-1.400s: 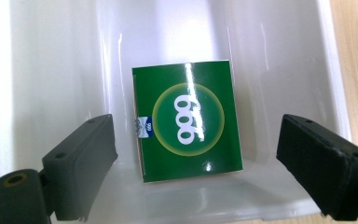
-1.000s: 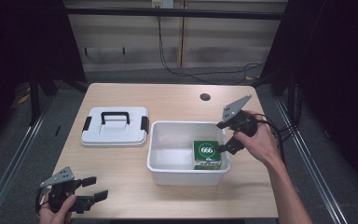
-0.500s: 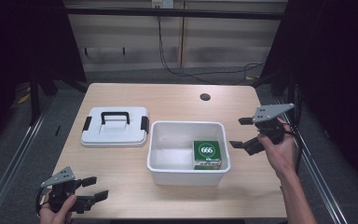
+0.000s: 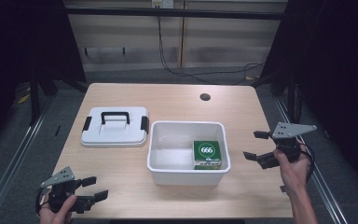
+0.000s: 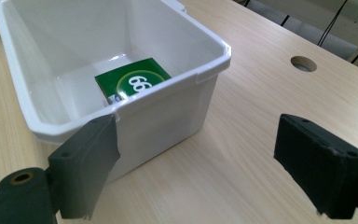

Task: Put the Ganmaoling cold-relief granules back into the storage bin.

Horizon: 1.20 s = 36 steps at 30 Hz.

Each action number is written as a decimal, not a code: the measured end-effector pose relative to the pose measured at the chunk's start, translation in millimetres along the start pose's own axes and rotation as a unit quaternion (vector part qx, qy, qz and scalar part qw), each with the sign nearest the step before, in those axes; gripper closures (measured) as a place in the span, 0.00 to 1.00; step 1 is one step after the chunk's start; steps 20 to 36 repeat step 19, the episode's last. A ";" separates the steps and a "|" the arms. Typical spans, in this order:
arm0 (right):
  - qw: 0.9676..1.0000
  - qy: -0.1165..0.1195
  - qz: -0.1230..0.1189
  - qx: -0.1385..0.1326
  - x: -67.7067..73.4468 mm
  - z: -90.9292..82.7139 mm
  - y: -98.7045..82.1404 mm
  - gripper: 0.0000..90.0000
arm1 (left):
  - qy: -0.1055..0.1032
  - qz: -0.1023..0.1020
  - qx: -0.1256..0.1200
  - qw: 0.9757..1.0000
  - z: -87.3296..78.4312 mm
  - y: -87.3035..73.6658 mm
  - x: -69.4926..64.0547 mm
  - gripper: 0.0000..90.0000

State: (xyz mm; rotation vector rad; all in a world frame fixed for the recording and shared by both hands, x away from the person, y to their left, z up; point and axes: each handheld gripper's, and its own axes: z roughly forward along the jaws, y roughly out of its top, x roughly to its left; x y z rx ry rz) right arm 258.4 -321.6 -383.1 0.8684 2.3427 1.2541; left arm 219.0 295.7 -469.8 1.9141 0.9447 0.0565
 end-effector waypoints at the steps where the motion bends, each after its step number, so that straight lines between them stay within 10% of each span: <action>1: 1.000 -0.001 0.005 -0.004 0.6 -1.1 -3.8 0.15 | 0.001 0.001 0.000 1.000 -0.4 0.0 0.1 0.20; 19: 0.997 -0.014 0.071 0.036 -6.9 16.6 -74.9 0.15 | -0.002 0.002 -0.009 1.000 -2.6 1.1 0.0 0.20; 36: 0.997 -0.014 0.071 0.036 -6.9 16.6 -74.9 0.15 | -0.002 0.002 -0.009 1.000 -2.6 1.1 0.0 0.20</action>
